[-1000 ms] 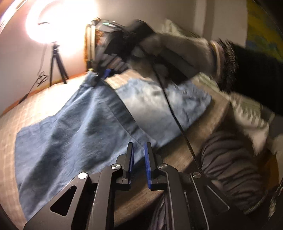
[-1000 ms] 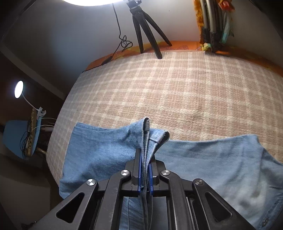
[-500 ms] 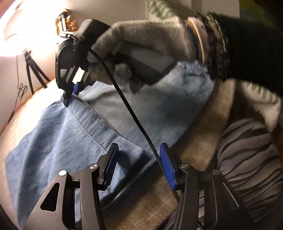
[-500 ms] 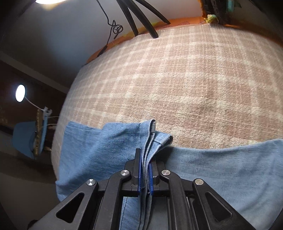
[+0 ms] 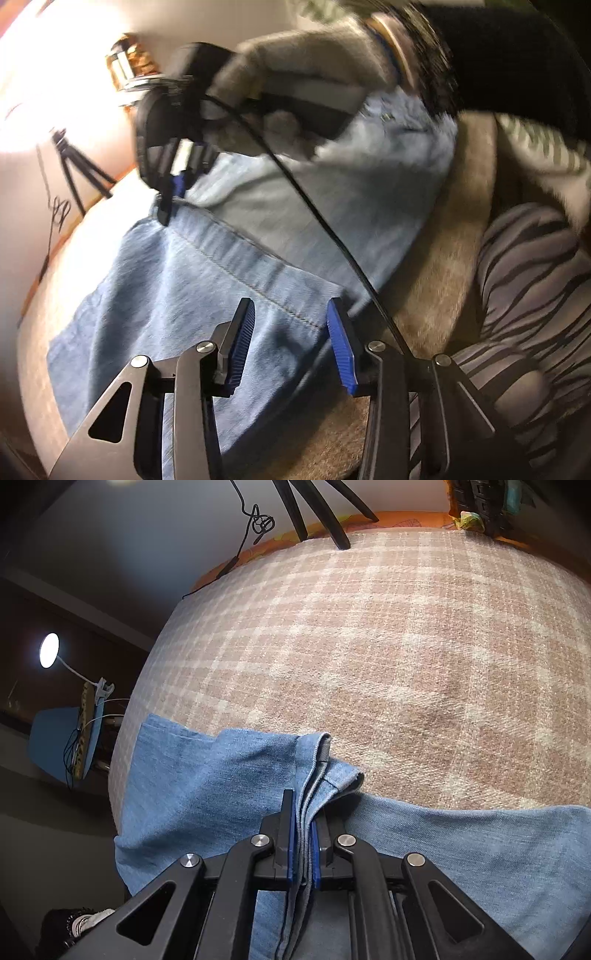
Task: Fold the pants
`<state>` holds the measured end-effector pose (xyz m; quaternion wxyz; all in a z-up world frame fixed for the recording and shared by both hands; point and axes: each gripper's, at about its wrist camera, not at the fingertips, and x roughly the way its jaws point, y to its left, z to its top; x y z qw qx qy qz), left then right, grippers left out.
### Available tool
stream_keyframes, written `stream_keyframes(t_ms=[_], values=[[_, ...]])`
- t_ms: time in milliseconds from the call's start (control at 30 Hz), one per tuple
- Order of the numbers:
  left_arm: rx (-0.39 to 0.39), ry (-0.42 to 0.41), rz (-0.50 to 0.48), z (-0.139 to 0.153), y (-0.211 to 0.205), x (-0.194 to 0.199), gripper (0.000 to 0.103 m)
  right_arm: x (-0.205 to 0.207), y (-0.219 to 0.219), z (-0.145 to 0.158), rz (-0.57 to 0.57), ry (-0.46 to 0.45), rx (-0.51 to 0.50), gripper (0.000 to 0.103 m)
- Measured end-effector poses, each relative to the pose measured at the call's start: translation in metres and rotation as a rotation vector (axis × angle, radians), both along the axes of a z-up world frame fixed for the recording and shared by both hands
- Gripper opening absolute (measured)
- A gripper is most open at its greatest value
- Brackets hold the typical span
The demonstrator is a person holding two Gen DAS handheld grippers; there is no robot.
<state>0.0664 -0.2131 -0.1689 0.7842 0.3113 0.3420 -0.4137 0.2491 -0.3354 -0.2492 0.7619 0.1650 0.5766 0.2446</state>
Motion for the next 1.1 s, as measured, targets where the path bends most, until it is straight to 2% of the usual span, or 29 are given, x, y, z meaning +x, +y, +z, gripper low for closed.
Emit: stream_keyframes(t_ms=[100, 233, 500, 567, 600, 633, 667, 733, 800, 933, 1033, 1100], values=[[0.048, -0.043, -0.042, -0.005, -0.007, -0.007, 0.039, 0.001, 0.002, 0.001, 0.002, -0.005, -0.011, 0.005], [0.072, -0.045, -0.073, -0.01, -0.009, -0.015, 0.036, 0.001, 0.003, 0.001, 0.002, -0.007, -0.012, 0.005], [0.065, -0.012, -0.082, -0.013, -0.006, -0.01, 0.036, 0.002, -0.001, -0.001, -0.005, -0.004, -0.001, 0.005], [0.053, 0.007, -0.08, -0.014, -0.007, -0.002, 0.036, 0.002, -0.001, -0.001, -0.007, -0.005, 0.0, 0.005], [0.05, 0.011, -0.075, -0.015, -0.008, 0.001, 0.027, 0.002, -0.001, -0.001, -0.007, -0.006, -0.002, 0.005], [0.041, 0.017, -0.065, -0.017, -0.006, 0.005, 0.023, 0.002, -0.001, -0.001, -0.008, -0.007, -0.002, 0.005], [0.017, 0.039, -0.058, -0.016, -0.004, 0.009, 0.022, 0.001, -0.001, -0.001, -0.009, -0.008, -0.001, 0.005], [-0.055, 0.103, -0.012, -0.012, 0.005, 0.022, 0.01, 0.001, -0.001, -0.001, -0.01, -0.008, 0.001, 0.005], [-0.116, 0.155, 0.035, -0.006, 0.014, 0.032, 0.009, 0.001, -0.001, -0.001, -0.01, -0.008, 0.003, 0.005], [-0.17, 0.177, 0.081, -0.002, 0.026, 0.038, 0.008, 0.001, -0.001, -0.001, -0.014, -0.012, -0.006, 0.005], [-0.179, 0.186, 0.078, -0.002, 0.026, 0.038, 0.008, 0.0, 0.001, 0.001, -0.02, -0.014, -0.011, 0.005], [-0.152, 0.145, 0.06, -0.004, 0.021, 0.031, 0.008, 0.0, 0.001, 0.001, -0.022, -0.012, -0.013, 0.005]])
